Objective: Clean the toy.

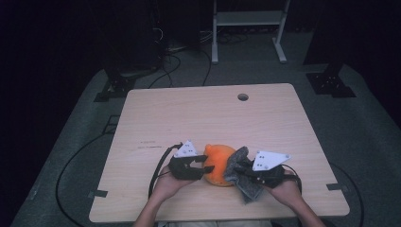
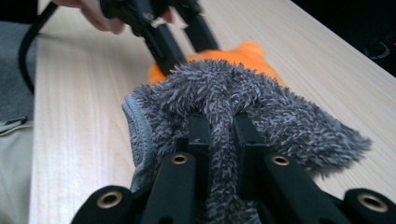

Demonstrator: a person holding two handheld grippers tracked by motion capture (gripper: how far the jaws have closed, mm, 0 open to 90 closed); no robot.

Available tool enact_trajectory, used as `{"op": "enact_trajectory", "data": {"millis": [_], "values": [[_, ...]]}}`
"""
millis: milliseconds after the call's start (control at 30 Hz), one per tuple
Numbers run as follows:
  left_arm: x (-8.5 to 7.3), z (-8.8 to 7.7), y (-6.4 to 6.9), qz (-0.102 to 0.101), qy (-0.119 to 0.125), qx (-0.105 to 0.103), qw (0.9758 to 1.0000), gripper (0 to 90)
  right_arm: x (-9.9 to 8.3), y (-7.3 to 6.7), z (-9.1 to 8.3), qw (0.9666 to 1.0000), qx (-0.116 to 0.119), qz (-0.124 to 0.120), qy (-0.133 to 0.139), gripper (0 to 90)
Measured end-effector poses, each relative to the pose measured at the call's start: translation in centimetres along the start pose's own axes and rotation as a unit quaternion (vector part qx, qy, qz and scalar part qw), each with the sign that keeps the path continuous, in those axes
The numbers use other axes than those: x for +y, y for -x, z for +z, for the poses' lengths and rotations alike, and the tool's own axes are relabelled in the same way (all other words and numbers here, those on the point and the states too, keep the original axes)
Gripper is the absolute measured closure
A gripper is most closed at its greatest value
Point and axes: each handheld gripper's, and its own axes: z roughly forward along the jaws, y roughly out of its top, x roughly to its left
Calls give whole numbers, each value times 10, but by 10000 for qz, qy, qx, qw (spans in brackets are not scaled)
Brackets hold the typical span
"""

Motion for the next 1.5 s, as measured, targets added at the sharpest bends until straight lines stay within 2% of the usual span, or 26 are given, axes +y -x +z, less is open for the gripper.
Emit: {"op": "enact_trajectory", "data": {"millis": [100, 167, 200, 267, 333, 400, 500, 567, 633, 667, 767, 800, 867, 1033, 1067, 1167, 1267, 1333, 1400, 1500], "values": [[2, -2, -3, -115, -59, -213, 9997, 258, 0, 1, 10, 9998, 82, -88, -134, 796], [1, -3, -6, -138, -100, -441, 9989, 230, -5, 6, 12, 9999, 80, 18, -114, 796], [1, -3, -6, -132, -100, -545, 9984, 251, -8, 9, 11, 9999, 52, 76, -88, 797], [-1, -4, -7, 6, -49, -644, 9979, 376, -13, 16, 7, 9996, 36, 272, -56, 796], [0, -3, -5, 55, 20, -723, 9974, 482, -19, 22, 5, 9992, -2, 408, -4, 796], [2, 0, -1, 127, 34, -654, 9978, 539, -23, 24, 4, 9988, -25, 483, -3, 796], [5, 1, 4, 193, 18, -544, 9983, 557, -22, 22, 0, 9988, -168, 447, -45, 796], [6, 1, 6, 212, 21, -541, 9983, 562, -14, 14, -5, 9993, -305, 217, -24, 797], [7, 2, 8, 202, 24, -585, 9981, 562, -5, 4, -7, 9996, -211, 74, 144, 796], [8, 2, 9, 259, -9, -585, 9980, 562, 0, -2, -5, 9997, -157, -51, 194, 797], [9, 2, 11, 325, -93, -512, 9981, 559, 9, -14, 6, 9990, -73, -434, 69, 796], [8, 2, 10, 282, -88, -520, 9982, 556, 8, -13, 8, 9990, -66, -445, 21, 796], [6, 2, 7, 222, -87, -489, 9985, 557, 4, -7, 8, 9996, -14, -270, 26, 796], [3, 4, 7, 296, -166, -456, 9984, 552, -11, 4, 0, 9995, -212, -123, -193, 796], [3, 4, 8, 323, -171, -462, 9983, 548, -15, 6, 0, 9996, -180, -72, -205, 796], [5, 1, 7, 236, 23, -592, 9980, 449, -18, 6, 1, 9996, -182, -40, -193, 796], [7, 1, 7, 169, 143, -550, 9982, 416, -17, 5, 1, 9997, -167, -36, -189, 796], [6, 3, 8, 235, 94, -382, 9990, 438, -13, 3, -1, 9998, -121, -54, -166, 796], [6, 6, 9, 247, 1, -431, 9988, 469, -4, -3, -1, 9998, -17, -170, -66, 797], [5, 7, 14, 469, -137, -291, 9984, 484, 9, -8, 3, 9994, 73, -346, -14, 797]]}}
